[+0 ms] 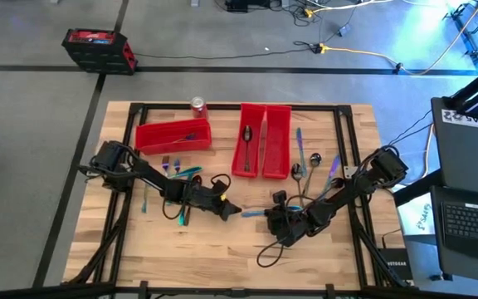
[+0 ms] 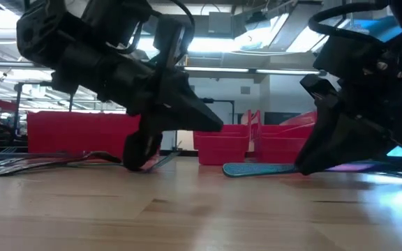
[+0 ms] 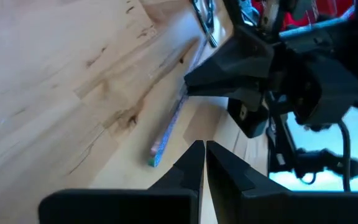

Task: Sort silverware
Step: Put the blue table knife into the right red bin

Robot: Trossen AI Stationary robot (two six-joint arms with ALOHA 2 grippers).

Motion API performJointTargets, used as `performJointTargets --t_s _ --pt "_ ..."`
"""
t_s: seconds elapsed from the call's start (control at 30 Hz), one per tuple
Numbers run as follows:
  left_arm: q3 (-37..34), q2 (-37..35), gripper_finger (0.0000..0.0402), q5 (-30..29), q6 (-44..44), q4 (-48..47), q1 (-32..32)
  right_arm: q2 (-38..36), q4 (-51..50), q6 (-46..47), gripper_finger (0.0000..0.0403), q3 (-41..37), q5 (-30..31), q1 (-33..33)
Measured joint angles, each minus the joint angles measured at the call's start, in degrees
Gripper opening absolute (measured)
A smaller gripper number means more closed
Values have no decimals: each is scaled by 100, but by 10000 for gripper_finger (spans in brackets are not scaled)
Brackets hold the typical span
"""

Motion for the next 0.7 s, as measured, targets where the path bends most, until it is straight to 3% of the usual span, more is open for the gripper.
performJointTargets --t_s 0.3,0.7 --pt "-27 -2 4 -133 224 606 85 4 10 2 15 0 4 -2" --pt "-16 -8 4 -151 -159 615 157 6 10 15 14 0 9 -2"
